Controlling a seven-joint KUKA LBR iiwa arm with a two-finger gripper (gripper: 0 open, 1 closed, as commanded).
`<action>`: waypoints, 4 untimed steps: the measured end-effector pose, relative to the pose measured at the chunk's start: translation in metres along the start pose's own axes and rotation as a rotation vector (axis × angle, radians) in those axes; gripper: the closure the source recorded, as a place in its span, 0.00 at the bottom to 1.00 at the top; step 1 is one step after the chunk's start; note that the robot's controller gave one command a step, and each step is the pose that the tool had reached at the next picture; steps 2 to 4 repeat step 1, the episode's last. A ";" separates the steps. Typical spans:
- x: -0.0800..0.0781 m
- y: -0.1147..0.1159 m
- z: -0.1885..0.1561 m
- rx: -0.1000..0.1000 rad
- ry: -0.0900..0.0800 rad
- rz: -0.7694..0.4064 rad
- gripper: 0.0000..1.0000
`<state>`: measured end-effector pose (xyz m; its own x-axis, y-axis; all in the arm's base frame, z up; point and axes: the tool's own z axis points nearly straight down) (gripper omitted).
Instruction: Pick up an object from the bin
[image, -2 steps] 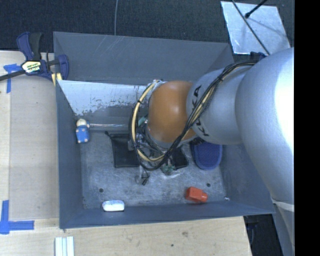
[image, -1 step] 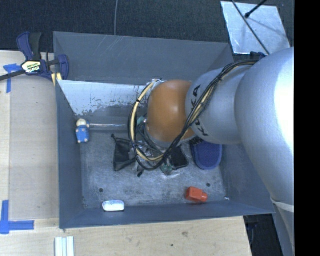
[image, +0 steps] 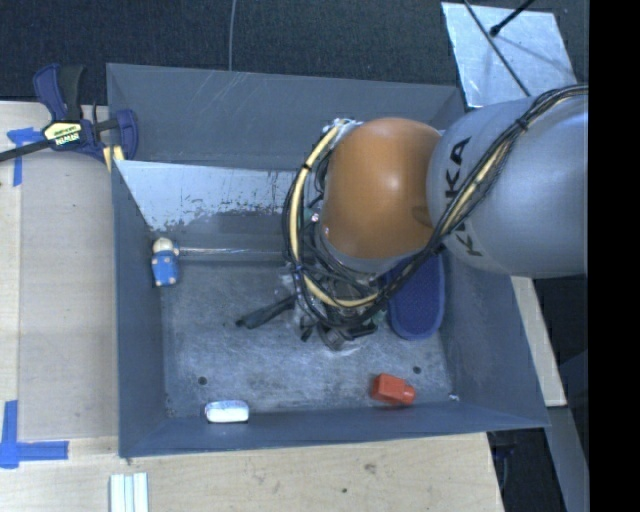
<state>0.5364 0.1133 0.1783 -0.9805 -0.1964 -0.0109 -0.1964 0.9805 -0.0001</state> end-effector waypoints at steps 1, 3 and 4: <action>0.006 0.015 -0.064 -0.001 0.000 0.015 1.00; 0.006 0.015 -0.064 -0.001 0.000 0.015 1.00; 0.006 0.015 -0.064 -0.001 0.000 0.015 1.00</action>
Offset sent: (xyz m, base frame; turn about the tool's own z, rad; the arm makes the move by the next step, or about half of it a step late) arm -0.0111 0.0126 0.0590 0.0168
